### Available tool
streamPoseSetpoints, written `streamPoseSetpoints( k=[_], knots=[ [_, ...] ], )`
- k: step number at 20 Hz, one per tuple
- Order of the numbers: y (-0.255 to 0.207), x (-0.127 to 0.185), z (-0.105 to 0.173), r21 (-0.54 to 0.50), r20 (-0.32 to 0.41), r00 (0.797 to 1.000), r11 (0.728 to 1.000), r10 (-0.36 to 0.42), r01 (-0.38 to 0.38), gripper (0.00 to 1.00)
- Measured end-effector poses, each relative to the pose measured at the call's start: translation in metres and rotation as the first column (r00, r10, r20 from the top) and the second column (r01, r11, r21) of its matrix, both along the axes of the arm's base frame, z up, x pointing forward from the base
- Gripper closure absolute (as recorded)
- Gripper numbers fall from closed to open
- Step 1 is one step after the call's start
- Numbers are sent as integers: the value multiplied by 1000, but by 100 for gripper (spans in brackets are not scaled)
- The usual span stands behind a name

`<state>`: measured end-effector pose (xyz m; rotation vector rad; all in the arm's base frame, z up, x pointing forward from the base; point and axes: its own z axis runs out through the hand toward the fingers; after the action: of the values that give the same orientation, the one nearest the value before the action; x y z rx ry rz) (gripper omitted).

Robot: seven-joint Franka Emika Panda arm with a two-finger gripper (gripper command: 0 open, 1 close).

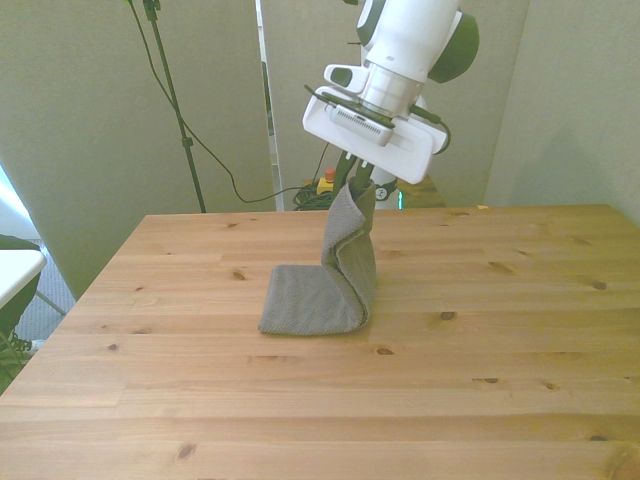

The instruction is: Fold the towel

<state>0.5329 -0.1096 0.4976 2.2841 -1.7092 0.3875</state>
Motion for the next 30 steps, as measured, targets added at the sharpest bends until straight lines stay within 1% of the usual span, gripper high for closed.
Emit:
streamPoseSetpoints(
  k=[3, 4, 7, 10, 14, 20, 25, 27, 28, 30],
  knots=[
    [-26, -2, -11, 12, -3, 1000, 1000, -15, 15, 100],
    [-33, -2, -14, 15, -5, 1000, 1000, -19, 19, 0],
    [-54, -2, -20, 16, -5, 999, 999, -41, 41, 0],
    [-72, 6, -24, 36, 40, 999, 999, -12, 10, 0],
    [-73, 13, -29, 47, 48, 999, 999, 12, -14, 0],
    [-74, 13, -29, 47, 47, 999, 999, 12, -15, 0],
    [-75, 13, -24, 46, 57, 998, 999, 12, -15, 0],
    [-68, 12, -19, 86, 65, 997, 995, 35, -41, 0],
    [-61, 10, -18, 129, 63, 996, 989, 62, -70, 0],
    [-41, 0, -14, 217, 40, 992, 968, 120, -126, 0]
  ],
)
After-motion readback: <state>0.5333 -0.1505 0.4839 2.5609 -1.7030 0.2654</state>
